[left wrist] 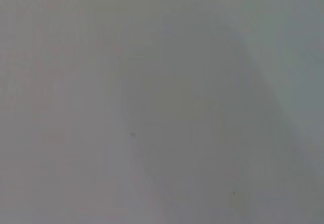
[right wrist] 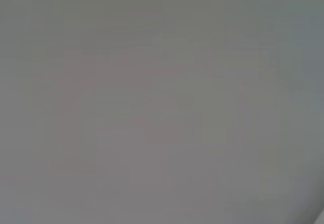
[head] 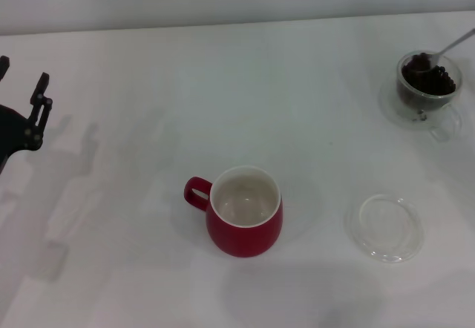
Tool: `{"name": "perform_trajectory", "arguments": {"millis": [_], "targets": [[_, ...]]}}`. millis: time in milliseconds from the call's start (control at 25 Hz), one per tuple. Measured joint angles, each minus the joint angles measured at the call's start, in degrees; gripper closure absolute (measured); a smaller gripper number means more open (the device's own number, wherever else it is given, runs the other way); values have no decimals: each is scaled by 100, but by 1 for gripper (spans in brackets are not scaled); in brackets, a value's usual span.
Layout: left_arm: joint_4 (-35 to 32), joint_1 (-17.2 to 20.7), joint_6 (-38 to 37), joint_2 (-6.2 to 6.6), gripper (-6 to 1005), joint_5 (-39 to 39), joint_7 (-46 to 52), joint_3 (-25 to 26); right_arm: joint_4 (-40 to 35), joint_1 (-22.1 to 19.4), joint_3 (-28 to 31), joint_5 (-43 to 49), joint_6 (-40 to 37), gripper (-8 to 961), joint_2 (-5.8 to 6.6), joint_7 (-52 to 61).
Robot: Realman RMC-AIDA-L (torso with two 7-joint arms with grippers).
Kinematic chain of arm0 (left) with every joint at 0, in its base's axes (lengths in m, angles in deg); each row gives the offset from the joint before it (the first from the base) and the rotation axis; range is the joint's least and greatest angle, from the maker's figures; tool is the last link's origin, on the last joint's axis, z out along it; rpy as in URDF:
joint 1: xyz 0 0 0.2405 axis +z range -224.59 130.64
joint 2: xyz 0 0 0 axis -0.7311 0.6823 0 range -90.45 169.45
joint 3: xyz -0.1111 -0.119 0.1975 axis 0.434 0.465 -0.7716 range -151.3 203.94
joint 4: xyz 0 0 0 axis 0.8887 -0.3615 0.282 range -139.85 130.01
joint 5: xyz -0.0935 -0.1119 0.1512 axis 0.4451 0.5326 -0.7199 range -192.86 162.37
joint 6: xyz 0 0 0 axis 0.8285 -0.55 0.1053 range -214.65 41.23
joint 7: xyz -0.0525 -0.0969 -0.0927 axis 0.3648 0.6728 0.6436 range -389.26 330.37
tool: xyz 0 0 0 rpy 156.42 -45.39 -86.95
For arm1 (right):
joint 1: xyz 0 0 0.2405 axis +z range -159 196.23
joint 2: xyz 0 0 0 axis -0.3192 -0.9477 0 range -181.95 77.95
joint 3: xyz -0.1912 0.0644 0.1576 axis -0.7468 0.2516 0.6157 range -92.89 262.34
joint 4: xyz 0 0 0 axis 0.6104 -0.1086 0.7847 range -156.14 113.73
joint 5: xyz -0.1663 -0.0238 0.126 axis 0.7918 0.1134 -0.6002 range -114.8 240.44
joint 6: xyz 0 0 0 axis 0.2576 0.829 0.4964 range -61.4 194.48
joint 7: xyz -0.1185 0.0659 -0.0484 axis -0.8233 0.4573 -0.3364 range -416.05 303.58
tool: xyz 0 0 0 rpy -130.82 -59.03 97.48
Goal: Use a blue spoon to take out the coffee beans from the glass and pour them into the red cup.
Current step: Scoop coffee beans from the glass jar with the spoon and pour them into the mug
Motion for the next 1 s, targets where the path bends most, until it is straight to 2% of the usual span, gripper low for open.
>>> {"name": "perform_trajectory", "arguments": {"millis": [440,760,1000], "targets": [[-30,38,-6,9,509,0,-10,3,0,4,-323,9,462,807,-224,-79],[-30,72,-27,9,509,-34,-11,-24,319,14,-632,2,1132,808,-266,-374],[-30,94,-42,8,508,-51,-25,-34,558,35,-961,5,1203,808,-268,-604]]}}
